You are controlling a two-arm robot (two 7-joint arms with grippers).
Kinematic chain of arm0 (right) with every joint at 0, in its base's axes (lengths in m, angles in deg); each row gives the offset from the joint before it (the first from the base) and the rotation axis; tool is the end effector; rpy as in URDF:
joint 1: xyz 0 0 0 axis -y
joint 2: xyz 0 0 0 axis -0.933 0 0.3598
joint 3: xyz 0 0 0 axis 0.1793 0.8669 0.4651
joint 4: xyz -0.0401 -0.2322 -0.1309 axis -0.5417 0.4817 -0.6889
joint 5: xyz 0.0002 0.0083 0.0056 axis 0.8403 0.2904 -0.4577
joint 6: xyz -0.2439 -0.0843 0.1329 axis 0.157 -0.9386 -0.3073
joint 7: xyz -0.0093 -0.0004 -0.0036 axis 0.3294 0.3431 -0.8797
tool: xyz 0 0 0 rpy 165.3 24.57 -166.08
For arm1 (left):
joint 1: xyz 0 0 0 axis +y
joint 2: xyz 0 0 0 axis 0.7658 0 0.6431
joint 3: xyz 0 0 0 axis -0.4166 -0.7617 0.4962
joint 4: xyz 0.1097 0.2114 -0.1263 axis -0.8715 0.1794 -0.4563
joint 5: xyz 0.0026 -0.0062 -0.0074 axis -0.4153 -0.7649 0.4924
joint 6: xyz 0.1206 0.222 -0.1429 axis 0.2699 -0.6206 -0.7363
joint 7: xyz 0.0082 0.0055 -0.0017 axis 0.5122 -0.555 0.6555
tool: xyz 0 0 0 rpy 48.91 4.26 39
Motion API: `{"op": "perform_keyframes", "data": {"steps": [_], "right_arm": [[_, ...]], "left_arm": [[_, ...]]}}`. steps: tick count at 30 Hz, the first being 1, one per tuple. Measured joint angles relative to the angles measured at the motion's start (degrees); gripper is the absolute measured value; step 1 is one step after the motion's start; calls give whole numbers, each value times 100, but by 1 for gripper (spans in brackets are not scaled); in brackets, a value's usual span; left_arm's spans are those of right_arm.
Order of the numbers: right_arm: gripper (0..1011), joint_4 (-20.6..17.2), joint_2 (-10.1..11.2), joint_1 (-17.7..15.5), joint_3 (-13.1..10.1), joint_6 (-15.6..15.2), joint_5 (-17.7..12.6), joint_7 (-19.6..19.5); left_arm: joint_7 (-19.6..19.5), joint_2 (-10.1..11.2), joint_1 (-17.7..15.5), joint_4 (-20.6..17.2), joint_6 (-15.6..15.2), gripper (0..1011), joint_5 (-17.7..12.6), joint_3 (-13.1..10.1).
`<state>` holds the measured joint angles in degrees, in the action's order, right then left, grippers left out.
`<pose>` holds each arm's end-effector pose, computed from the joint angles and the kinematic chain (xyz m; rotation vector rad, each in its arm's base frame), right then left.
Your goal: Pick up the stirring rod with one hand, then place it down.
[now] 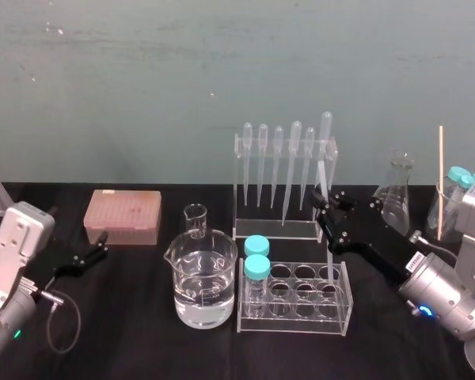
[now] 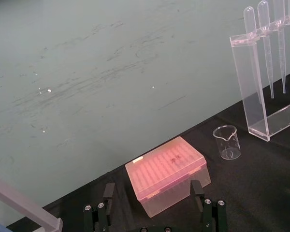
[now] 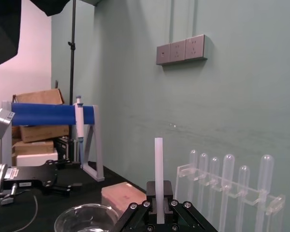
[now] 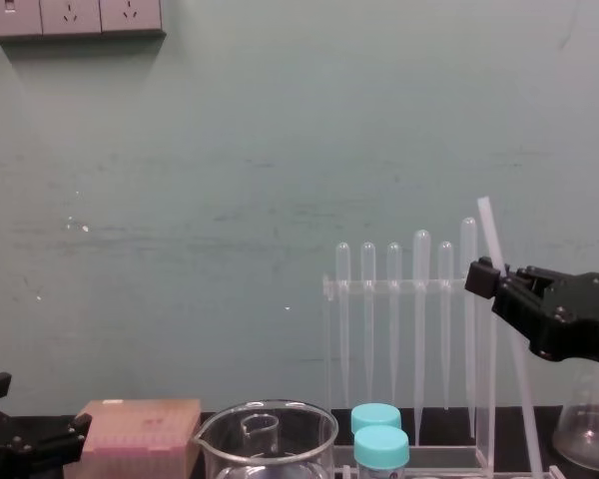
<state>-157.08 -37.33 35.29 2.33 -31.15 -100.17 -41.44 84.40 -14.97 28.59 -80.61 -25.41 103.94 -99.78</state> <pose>0.3647 -0.0499 -0.2649 0.2061 -0.2142 -0.7380 0.3371 0.0758 -0.2821 0.3045 -0.2849 1.2479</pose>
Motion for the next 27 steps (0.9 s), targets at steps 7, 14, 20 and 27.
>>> {"op": "perform_keyframes", "data": {"steps": [7, 14, 20, 27], "right_arm": [[72, 47, 22, 24, 47, -87, -77, 58], [72, 152, 24, 88, 92, -191, -139, 82], [72, 435, -15, 247, 151, -350, -260, 162], [72, 785, -51, 456, 285, -486, -320, 324]], "left_arm": [[0, 0, 0, 0, 0, 1000, 0, 0], [0, 0, 0, 0, 0, 1000, 0, 0], [0, 0, 0, 0, 0, 1000, 0, 0], [0, 0, 0, 0, 0, 1000, 0, 0]]}}
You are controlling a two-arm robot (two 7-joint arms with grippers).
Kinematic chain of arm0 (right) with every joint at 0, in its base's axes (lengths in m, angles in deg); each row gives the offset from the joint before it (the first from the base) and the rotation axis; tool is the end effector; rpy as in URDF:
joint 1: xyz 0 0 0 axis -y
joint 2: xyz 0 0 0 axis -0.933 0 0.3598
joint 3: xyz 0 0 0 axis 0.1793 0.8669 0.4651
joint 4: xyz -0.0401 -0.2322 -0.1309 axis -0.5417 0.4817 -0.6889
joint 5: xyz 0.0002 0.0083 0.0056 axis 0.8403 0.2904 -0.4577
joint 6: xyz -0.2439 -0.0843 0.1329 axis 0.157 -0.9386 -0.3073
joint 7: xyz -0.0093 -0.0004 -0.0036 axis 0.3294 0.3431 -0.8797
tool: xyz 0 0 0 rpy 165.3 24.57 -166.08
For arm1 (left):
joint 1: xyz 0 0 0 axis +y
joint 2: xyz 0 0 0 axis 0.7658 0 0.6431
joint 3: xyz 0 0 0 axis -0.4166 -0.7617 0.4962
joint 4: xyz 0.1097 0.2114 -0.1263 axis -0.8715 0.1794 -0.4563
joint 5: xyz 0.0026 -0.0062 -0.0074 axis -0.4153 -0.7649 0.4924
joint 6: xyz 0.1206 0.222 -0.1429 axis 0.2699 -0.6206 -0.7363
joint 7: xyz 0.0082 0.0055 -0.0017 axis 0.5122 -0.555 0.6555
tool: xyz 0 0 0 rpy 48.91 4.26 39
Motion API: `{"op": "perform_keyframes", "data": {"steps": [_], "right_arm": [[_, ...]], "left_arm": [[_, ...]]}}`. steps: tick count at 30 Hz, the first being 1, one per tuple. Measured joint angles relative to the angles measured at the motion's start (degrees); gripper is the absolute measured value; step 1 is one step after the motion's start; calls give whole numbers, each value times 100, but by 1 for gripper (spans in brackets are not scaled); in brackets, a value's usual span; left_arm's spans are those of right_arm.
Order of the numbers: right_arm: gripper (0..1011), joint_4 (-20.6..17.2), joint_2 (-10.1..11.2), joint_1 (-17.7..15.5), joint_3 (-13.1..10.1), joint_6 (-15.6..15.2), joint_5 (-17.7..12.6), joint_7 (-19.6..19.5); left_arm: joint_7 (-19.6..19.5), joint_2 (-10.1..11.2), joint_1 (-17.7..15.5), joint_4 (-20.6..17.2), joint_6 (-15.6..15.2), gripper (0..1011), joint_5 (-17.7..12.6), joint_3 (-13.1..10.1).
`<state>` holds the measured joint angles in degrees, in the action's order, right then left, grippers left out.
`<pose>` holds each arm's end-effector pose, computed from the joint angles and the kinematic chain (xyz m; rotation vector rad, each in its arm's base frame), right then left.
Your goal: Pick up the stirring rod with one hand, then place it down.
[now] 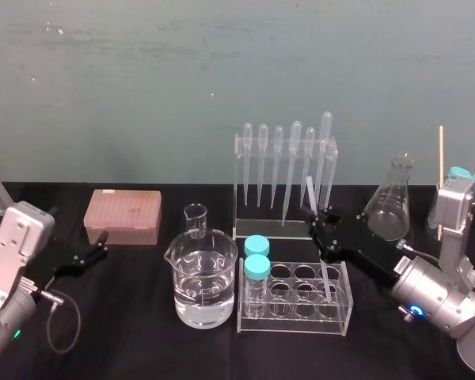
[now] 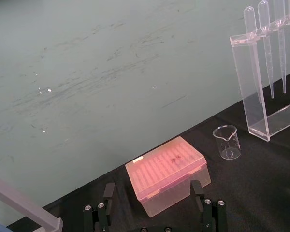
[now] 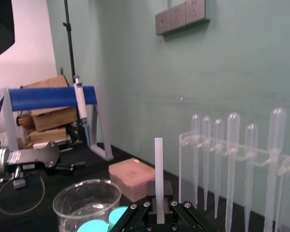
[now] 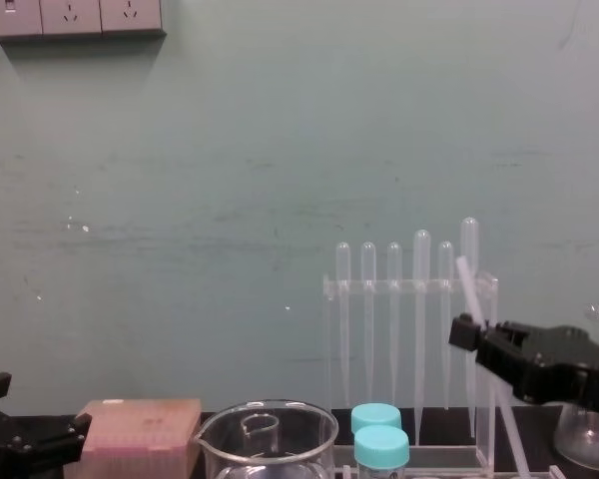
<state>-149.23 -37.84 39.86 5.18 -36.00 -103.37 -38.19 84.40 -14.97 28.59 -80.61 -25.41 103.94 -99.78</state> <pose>0.3825 -0.0524 -0.2794 0.1526 -0.0720 -0.7067 0.3371 0.0758 -0.2821 0.3045 -0.2849 1.2479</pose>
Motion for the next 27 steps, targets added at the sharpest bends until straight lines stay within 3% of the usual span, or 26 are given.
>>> {"op": "perform_keyframes", "data": {"steps": [12, 27], "right_arm": [[72, 704, -80, 426, 348, -148, 50, 326], [72, 835, -72, 523, 453, -193, 113, 371]], "left_arm": [[0, 0, 0, 0, 0, 1000, 0, 0], [0, 0, 0, 0, 0, 1000, 0, 0]]}}
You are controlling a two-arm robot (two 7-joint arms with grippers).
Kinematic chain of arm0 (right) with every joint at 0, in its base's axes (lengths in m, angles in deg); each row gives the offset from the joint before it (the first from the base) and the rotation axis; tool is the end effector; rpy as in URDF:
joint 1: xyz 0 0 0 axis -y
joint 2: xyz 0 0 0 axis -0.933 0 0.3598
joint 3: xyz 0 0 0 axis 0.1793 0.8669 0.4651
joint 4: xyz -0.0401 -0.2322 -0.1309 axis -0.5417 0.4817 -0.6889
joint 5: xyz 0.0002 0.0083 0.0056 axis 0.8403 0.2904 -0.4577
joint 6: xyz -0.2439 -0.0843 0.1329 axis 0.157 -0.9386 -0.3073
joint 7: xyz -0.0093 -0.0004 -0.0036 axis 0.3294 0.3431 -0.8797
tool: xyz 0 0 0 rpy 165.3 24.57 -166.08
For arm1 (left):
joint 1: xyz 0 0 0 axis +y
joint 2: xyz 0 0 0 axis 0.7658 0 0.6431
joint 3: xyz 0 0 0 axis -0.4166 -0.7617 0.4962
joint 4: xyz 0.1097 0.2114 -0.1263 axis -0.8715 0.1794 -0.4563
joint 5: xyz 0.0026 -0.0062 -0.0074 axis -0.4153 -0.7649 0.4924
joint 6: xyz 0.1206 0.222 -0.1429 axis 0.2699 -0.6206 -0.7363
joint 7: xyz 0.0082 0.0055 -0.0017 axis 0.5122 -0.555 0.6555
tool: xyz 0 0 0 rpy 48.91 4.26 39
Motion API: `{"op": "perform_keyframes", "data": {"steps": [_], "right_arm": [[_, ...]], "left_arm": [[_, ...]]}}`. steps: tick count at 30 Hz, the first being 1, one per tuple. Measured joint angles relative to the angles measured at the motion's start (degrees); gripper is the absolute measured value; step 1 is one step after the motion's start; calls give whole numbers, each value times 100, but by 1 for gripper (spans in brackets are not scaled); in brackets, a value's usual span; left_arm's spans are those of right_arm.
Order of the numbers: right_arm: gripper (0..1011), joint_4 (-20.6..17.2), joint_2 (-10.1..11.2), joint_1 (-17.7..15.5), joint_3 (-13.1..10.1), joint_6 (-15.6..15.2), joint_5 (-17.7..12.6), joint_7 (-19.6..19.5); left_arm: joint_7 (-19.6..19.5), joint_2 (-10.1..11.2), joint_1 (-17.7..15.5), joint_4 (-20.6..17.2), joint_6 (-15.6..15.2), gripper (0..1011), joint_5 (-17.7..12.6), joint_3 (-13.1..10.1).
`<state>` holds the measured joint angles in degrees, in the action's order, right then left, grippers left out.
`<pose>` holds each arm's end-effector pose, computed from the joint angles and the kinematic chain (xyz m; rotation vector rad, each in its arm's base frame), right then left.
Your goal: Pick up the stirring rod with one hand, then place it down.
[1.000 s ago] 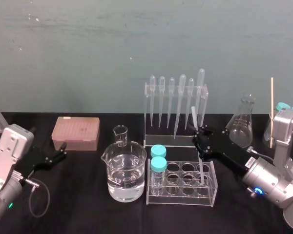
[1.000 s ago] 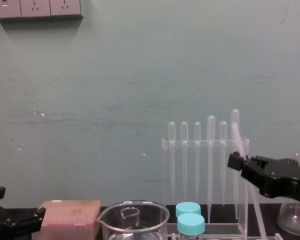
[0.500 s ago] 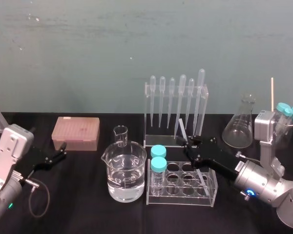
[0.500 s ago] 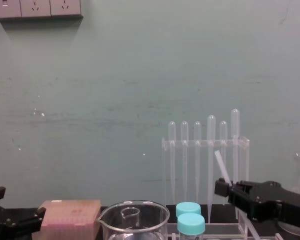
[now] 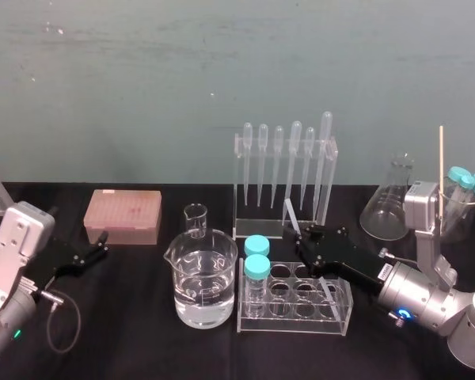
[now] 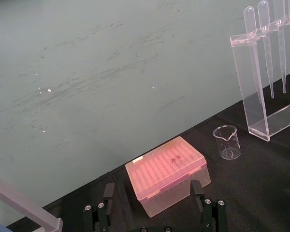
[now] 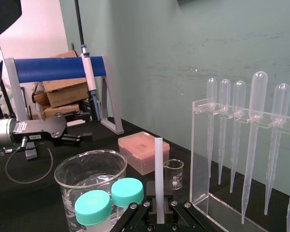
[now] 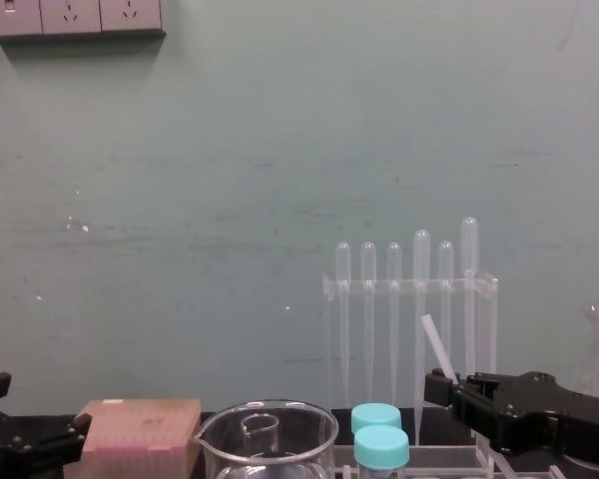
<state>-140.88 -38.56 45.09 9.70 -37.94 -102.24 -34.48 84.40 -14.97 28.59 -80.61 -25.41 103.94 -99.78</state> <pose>0.4001 -0.0496 -0.2927 0.0498 -0.0093 -0.6336 0.3371 0.0758 -0.2821 0.3045 -0.2849 1.2479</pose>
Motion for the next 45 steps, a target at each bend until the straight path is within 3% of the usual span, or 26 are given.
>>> {"op": "perform_keyframes", "data": {"steps": [11, 37, 40, 45], "right_arm": [[111, -2, -2, -7, -8, 7, -1, -2], [927, -16, -1, -13, -16, 30, -1, -9], [997, -161, 18, -51, -43, 188, 74, -125], [1003, -528, 22, -179, -235, 653, 202, -431]], "left_arm": [[0, 0, 0, 0, 0, 1000, 0, 0], [0, 0, 0, 0, 0, 1000, 0, 0], [0, 0, 0, 0, 0, 1000, 0, 0], [0, 0, 0, 0, 0, 1000, 0, 0]]}}
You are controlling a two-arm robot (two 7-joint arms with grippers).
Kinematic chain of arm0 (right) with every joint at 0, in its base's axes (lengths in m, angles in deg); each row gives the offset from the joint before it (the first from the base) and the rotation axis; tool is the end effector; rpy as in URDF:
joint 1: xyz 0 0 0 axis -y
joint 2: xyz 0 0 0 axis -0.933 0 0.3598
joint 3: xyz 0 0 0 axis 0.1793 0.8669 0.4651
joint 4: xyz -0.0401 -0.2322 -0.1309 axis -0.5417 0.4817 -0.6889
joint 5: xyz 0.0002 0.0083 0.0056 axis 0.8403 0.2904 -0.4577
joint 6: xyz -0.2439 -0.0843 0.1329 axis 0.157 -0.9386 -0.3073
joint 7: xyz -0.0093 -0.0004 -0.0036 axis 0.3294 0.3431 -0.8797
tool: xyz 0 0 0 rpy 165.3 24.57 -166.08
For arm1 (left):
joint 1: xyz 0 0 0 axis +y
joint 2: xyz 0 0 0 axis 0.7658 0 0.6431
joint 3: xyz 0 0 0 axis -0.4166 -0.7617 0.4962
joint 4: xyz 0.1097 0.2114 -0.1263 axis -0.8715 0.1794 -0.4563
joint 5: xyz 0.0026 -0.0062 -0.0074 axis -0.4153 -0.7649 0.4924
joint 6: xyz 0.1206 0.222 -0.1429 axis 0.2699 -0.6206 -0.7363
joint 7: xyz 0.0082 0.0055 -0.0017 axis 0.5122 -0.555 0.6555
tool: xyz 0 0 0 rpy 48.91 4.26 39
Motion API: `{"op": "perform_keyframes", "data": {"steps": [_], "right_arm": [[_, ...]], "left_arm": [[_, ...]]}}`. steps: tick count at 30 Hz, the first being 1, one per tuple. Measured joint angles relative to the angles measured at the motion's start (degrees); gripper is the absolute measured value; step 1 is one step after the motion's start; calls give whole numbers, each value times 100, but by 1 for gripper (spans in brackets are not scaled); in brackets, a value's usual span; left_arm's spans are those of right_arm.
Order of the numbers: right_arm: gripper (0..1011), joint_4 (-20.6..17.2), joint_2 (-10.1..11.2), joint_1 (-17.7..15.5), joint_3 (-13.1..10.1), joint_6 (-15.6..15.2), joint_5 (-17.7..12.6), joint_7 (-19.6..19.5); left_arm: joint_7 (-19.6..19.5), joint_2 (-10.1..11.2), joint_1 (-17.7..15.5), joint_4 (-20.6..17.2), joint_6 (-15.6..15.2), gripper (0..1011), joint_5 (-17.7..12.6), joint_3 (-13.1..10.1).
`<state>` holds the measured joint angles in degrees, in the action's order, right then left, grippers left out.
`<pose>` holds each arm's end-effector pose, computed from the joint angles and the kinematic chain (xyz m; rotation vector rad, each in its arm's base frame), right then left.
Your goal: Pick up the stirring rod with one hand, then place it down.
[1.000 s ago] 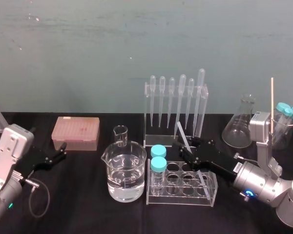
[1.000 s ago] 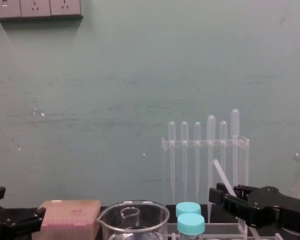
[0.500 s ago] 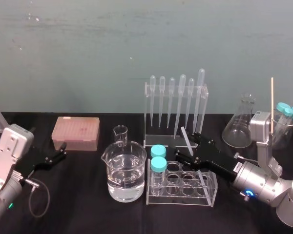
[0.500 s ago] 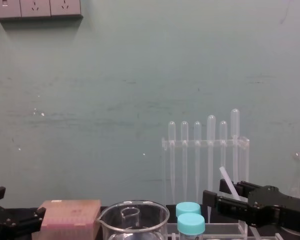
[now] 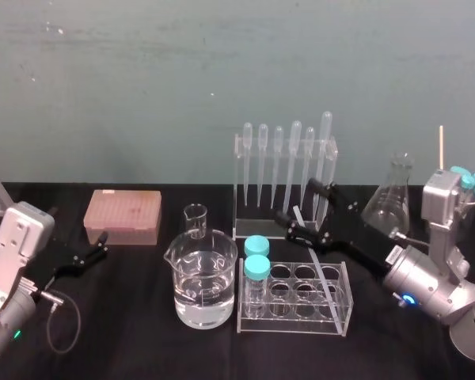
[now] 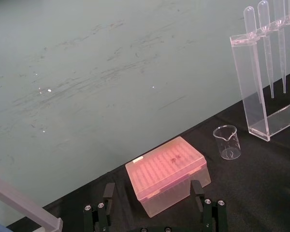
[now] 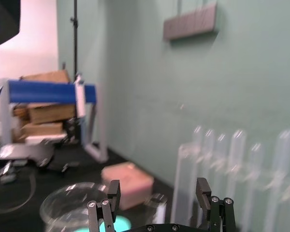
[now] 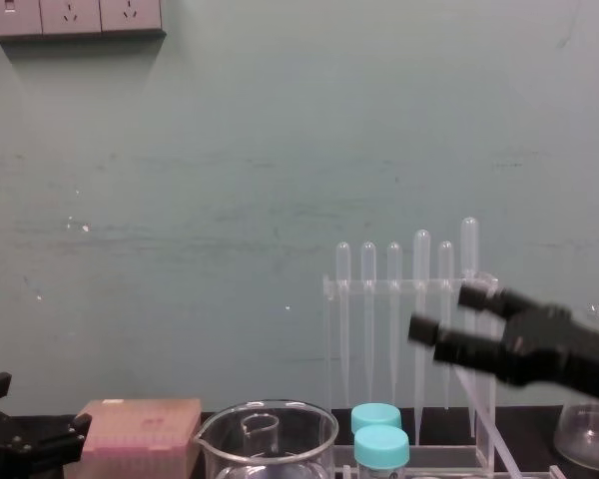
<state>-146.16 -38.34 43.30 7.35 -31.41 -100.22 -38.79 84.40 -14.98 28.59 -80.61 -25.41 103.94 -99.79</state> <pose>0.3959 -0.0472 -0.2746 0.1316 -0.1739 -0.6938 0.3371 0.0757 -0.2821 0.3045 -0.2848 1.2477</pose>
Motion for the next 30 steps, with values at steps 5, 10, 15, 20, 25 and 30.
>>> {"op": "perform_keyframes", "data": {"steps": [5, 10, 15, 20, 25, 30], "right_arm": [[1003, -243, -31, -114, -235, 362, 283, -483], [1003, -484, -11, -337, -544, 58, 578, -1282], [1003, -572, 78, -554, -701, -415, 714, -1679], [1003, -655, 190, -854, -820, -949, 820, -1955], [1003, -693, 211, -1010, -866, -1271, 856, -2008], [1003, -694, 208, -996, -864, -1241, 857, -2006]], "left_arm": [[0, 0, 0, 0, 0, 1000, 0, 0], [0, 0, 0, 0, 0, 1000, 0, 0], [0, 0, 0, 0, 0, 1000, 0, 0], [0, 0, 0, 0, 0, 1000, 0, 0], [0, 0, 0, 0, 0, 1000, 0, 0], [0, 0, 0, 0, 0, 1000, 0, 0]]}}
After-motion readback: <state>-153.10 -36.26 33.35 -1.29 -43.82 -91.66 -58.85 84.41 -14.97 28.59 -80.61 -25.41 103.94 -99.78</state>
